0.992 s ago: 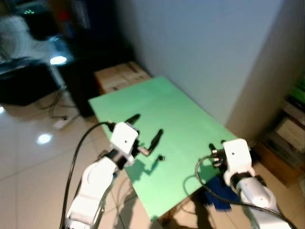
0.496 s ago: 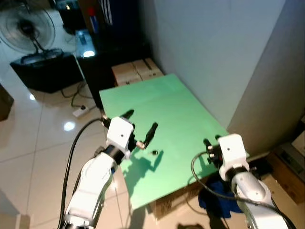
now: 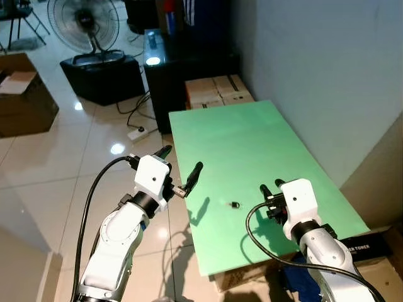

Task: Hang keys on a hook

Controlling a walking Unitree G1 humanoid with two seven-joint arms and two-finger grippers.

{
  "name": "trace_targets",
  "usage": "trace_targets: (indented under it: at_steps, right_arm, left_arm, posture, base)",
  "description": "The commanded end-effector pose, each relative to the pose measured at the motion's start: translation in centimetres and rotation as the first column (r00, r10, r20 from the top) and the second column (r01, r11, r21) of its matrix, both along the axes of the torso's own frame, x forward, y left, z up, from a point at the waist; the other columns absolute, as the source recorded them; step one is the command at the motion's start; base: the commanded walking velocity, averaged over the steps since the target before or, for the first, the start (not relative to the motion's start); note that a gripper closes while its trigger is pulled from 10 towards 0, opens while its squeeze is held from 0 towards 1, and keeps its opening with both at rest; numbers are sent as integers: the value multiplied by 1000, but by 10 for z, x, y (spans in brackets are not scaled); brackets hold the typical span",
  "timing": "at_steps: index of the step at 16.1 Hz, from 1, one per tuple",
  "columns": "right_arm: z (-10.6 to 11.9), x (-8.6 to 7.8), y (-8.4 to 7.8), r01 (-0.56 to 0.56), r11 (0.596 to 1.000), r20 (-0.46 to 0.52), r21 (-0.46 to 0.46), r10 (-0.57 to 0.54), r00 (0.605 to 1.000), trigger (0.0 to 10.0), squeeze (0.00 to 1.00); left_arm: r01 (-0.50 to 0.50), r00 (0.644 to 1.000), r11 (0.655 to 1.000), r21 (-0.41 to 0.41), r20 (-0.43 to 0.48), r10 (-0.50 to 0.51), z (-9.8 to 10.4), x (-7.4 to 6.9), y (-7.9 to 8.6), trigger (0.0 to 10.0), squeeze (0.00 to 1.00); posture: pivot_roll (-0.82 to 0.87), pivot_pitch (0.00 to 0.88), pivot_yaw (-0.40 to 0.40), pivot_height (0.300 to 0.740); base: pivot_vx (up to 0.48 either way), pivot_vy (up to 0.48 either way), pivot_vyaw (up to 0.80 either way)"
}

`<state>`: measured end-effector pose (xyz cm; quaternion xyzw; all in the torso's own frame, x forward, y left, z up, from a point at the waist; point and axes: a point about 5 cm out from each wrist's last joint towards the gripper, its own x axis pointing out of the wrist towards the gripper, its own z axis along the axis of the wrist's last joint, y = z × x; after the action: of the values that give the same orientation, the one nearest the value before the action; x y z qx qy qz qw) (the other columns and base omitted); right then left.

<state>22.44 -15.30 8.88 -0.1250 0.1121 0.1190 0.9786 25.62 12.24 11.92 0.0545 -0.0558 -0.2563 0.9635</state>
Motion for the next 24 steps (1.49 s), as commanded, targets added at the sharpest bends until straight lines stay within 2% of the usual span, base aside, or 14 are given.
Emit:
trace_targets:
  at_steps: [1,8,18,21,22,23,24]
  right_arm:
    - [1,0,-4,10,1000,4,3,-10,1000,10000,0]
    - [-2,-5,-6,23,1000,-11,-1,-23,1000,10000,0]
    - [-3,1,-10,57,998,-29,8,-56,998,10000,0]
    - [-7,7,-3,-5,1000,-47,15,5,999,10000,0]
    - [-17,18,3,-65,998,-86,4,65,994,10000,0]
    - [-17,18,3,-65,998,-86,4,65,994,10000,0]
    - [-32,34,5,-105,994,-140,-13,102,985,10000,110]
  left_arm:
    - [14,1000,1000,-3,4,-14,2,1,-2,10000,0]
    - [36,999,999,-10,-17,-36,-1,-5,-3,10000,0]
    - [28,999,1000,1,-31,-28,-1,-1,-5,10000,0]
    - [41,999,999,8,-36,-41,-2,-2,-5,10000,0]
    - [55,998,998,17,-40,-54,-1,-2,-5,10000,0]
    - [55,998,998,17,-40,-54,-1,-2,-5,10000,0]
    - [75,996,996,39,-45,-73,-1,-3,-4,10000,0]
  posture:
    - [-136,37,56,740]
    - [-131,40,51,740]
    - [-137,51,55,740]
    - [-135,58,63,740]
    - [-131,68,71,740]
    - [-131,68,71,740]
    - [-102,95,80,740]
  base:
    - [281,0,0]
    - [40,0,0]
    - [0,0,0]
    - [0,0,0]
    - [0,0,0]
    - [0,0,0]
    - [0,0,0]
